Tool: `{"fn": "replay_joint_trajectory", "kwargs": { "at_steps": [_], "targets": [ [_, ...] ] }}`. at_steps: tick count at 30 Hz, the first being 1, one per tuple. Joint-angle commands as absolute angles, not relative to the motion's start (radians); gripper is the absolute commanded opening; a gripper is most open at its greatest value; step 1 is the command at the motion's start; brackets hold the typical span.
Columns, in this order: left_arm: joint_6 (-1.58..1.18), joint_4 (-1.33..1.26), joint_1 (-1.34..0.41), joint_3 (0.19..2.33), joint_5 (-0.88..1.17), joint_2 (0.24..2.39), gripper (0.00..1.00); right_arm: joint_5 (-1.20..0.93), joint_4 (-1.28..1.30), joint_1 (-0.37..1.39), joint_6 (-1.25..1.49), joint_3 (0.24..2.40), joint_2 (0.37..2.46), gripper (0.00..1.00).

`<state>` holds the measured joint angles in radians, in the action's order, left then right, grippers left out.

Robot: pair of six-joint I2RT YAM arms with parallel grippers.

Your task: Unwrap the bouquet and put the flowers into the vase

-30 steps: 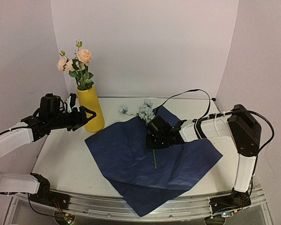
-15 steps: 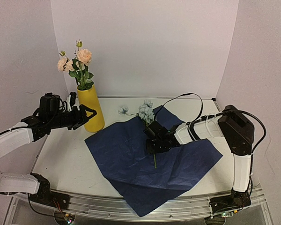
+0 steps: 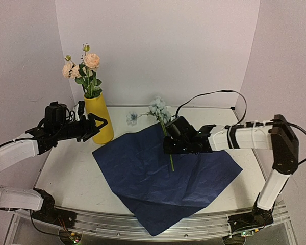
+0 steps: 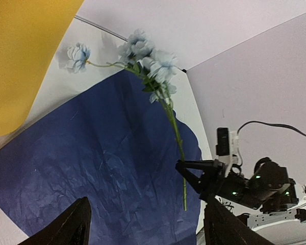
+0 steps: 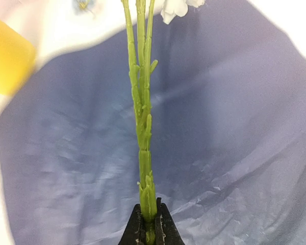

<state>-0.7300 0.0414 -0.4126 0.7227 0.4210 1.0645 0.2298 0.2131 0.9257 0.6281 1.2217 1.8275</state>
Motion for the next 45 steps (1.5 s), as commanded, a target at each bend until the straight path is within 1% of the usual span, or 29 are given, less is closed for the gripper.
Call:
{"fn": "replay_joint_trajectory", "kwargs": {
  "at_steps": [1,3,5,8,14,21,26,35,39,45],
  "targets": [
    [-0.800,-0.122,-0.445,0.722,0.488,1.083,0.77,0.186,0.112,0.934,0.575,1.174,1.667,0.00],
    [-0.805,-0.153,-0.482,0.737,0.477,1.095,0.78,0.125,0.034,0.939,0.549,1.139,1.612,0.00],
    [-0.778,-0.156,-0.566,0.796,0.426,1.126,0.76,-0.033,-0.127,0.943,0.516,1.057,1.526,0.00],
    [-0.764,-0.161,-0.651,0.874,0.399,1.177,0.74,-0.180,-0.263,0.943,0.517,0.975,1.444,0.00],
    [-0.746,-0.180,-0.743,1.015,0.378,1.283,0.69,-0.367,-0.396,0.943,0.540,0.935,1.390,0.00],
    [-0.757,-0.228,-0.753,1.086,0.366,1.331,0.56,-0.414,-0.458,0.944,0.562,0.890,1.342,0.00],
    [-0.782,-0.268,-0.753,1.116,0.378,1.361,0.50,-0.433,-0.467,0.944,0.562,0.879,1.327,0.00],
    [-0.817,-0.321,-0.754,1.139,0.443,1.375,0.50,-0.403,-0.469,0.944,0.566,0.872,1.317,0.00],
    [-0.815,-0.329,-0.755,1.129,0.438,1.354,0.50,-0.335,-0.474,0.944,0.577,0.858,1.295,0.00],
    [-0.798,-0.343,-0.755,1.121,0.446,1.343,0.50,-0.374,-0.474,0.945,0.572,0.878,1.308,0.00]
  ]
}}
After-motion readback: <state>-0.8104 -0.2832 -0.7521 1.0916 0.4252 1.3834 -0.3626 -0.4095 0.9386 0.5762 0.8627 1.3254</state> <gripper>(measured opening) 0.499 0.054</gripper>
